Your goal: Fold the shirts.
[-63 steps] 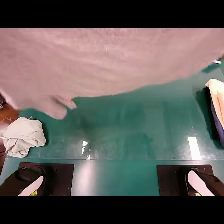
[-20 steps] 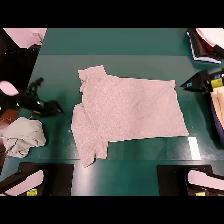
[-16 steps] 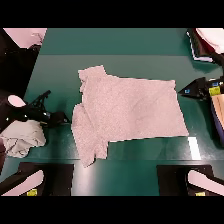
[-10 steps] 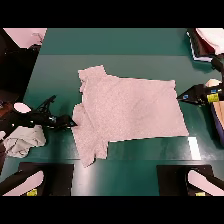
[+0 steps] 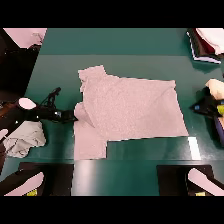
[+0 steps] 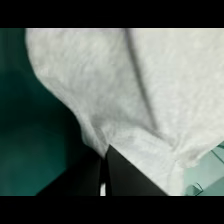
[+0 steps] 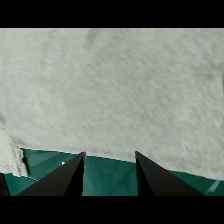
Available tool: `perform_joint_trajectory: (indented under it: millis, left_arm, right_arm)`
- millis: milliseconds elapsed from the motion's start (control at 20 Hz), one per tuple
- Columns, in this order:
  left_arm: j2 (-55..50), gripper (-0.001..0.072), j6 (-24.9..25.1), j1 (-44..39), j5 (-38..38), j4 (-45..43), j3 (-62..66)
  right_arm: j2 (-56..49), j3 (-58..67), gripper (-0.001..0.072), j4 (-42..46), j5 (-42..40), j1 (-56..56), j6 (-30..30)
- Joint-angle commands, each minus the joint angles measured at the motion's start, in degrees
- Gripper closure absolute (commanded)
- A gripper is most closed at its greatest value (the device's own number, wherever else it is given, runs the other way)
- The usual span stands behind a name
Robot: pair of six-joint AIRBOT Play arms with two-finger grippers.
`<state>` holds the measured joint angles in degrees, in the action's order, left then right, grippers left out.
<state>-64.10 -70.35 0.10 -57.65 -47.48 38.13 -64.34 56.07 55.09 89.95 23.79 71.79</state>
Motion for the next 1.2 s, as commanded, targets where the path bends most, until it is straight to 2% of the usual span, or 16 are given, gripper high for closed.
perform_joint_trajectory:
  millis: [0,50,250,350,750,800,850,900,1000,1150]
  left_arm:
    - [0.2,0.0684,0.3,-0.2,-0.9,0.2,5.3]
    - [0.2,0.0684,0.3,-0.2,-0.9,0.2,6.2]
    - [0.2,0.0684,0.3,-0.2,-0.9,0.2,6.8]
    - [0.2,0.0684,0.3,-0.2,-0.3,0.2,6.8]
    - [0.2,0.0684,0.3,-0.2,0.2,0.3,6.8]
    - [0.2,0.0684,0.3,-0.2,0.2,0.3,6.8]
    - [0.2,0.0684,0.3,-0.2,0.2,0.3,6.8]
    - [0.2,0.0684,0.3,-0.2,0.2,0.3,6.8]
    - [0.2,0.0684,0.3,-0.2,0.2,0.3,6.8]
    - [0.3,0.0685,1.3,-0.2,0.1,0.3,8.5]
  right_arm:
    - [-0.7,-7.3,0.0281,4.5,-1.4,10.4,-1.9]
    - [-1.6,-9.7,0.0249,4.5,-2.6,13.4,-2.7]
    - [-6.0,-16.3,0.0258,4.6,-4.3,19.6,-7.9]
    - [-7.3,-18.0,0.0264,4.6,-7.1,19.5,-8.0]
    - [-11.9,-18.3,0.0267,4.6,-10.0,7.3,-8.0]
    - [-11.8,-18.3,0.0321,4.5,-10.6,6.0,-8.0]
    - [-11.3,-18.3,0.0426,4.7,-11.2,5.0,-8.0]
    - [-10.6,-18.3,0.0472,4.7,-12.0,4.4,-8.0]
    - [-8.2,-18.3,0.0678,4.7,-13.1,3.9,-8.0]
    - [-2.2,-16.0,0.07,3.5,-13.3,3.9,-7.3]
